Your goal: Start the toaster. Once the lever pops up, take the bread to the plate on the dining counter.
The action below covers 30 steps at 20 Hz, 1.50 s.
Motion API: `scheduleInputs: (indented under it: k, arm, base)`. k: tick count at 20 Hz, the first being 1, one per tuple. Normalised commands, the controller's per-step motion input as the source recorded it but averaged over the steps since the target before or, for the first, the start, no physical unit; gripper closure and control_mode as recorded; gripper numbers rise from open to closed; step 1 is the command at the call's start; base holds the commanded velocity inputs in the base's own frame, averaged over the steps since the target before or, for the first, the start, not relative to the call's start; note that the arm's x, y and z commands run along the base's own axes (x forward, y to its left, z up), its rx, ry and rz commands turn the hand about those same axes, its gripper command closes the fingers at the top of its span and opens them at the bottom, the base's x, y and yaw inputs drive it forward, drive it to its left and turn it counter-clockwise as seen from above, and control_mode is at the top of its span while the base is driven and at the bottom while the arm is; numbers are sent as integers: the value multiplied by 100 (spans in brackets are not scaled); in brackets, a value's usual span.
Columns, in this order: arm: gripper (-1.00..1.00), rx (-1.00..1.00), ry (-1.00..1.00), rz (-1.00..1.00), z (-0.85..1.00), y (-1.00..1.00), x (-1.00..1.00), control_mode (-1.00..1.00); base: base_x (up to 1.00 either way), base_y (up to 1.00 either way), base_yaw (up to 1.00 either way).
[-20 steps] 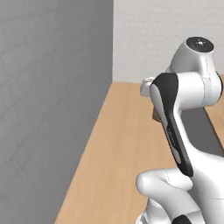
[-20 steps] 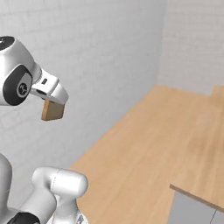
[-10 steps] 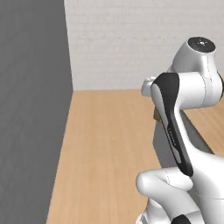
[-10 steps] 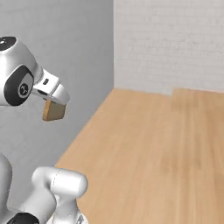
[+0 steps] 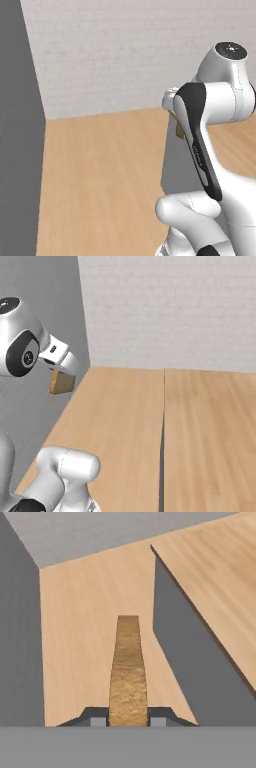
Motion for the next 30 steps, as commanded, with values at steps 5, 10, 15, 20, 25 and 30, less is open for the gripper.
scheduleInputs:
  k: [5,10,15,20,25,30]
  arm:
    - [100,0,0,0,0,0,0,100]
    - [100,0,0,0,0,0,0,100]
    - [100,0,0,0,0,0,0,100]
    - [100,0,0,0,0,0,0,100]
    - [100,0,0,0,0,0,0,100]
    - [100,0,0,0,0,0,0,100]
  base:
    - [98,29,-35]
    - [72,54,-30]
    - [77,61,-19]
    - [99,48,-17]
    - [100,39,-27]
    - [100,38,-31]
